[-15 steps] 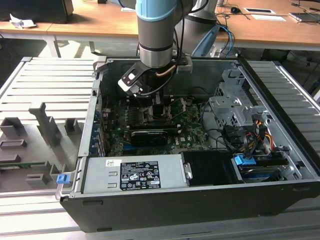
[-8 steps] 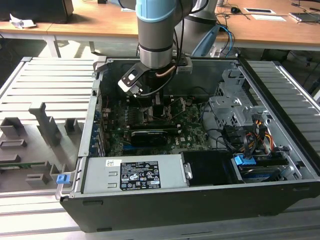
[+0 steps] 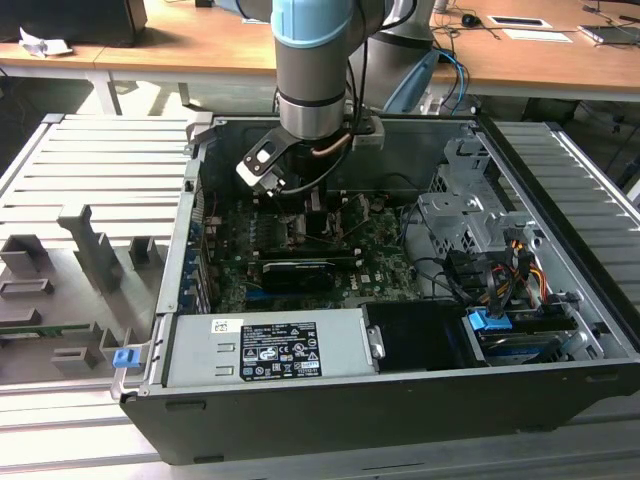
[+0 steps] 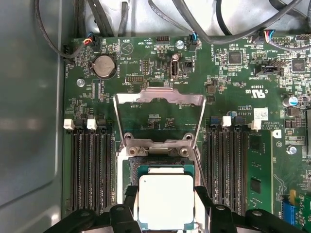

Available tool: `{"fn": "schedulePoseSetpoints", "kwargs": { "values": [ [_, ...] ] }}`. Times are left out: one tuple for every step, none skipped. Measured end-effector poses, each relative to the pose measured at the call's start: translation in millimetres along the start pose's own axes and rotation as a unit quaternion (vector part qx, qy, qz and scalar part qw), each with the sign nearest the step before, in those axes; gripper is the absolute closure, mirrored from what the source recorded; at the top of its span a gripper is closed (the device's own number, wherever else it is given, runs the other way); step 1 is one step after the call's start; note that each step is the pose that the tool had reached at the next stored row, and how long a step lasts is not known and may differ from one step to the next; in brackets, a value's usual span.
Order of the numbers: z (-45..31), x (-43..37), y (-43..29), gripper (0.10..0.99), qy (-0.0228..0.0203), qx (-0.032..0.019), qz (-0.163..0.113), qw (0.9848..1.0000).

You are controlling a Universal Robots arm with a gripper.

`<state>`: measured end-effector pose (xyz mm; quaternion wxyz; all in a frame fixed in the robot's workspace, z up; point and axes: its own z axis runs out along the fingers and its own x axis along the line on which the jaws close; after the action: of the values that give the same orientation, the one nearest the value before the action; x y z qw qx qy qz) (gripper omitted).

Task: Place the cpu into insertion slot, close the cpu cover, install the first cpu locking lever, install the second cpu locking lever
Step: 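Place the cpu into insertion slot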

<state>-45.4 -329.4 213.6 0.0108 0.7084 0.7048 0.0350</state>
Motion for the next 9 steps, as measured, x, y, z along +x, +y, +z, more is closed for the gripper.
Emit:
{"fn": "schedulePoseSetpoints", "kwargs": {
  "values": [
    [0.9, 0.3, 0.0, 0.545, -0.0004, 0.0002, 0.0, 1.0],
    [1.3, 0.5, -0.1, 0.545, -0.0005, 0.0002, 0.002, 1.0],
    [1.5, 0.6, -0.1, 0.545, -0.0006, 0.0001, 0.004, 1.0],
    [1.9, 1.0, -0.2, 0.545, -0.001, 0.0, 0.007, 1.0],
    [2.2, 1.7, -0.2, 0.545, -0.0013, -0.0001, 0.008, 1.0],
    [3.1, 2.7, -0.2, 0.545, -0.0015, -0.0001, 0.009, 1.0],
    [4.3, 2.9, -0.2, 0.545, -0.0015, -0.0001, 0.009, 1.0],
    [5.0, 3.1, -0.3, 0.545, -0.0016, -0.0001, 0.009, 1.0],
    [5.8, 3.3, -0.4, 0.545, -0.0016, -0.0001, 0.009, 1.0]
  ]
}}
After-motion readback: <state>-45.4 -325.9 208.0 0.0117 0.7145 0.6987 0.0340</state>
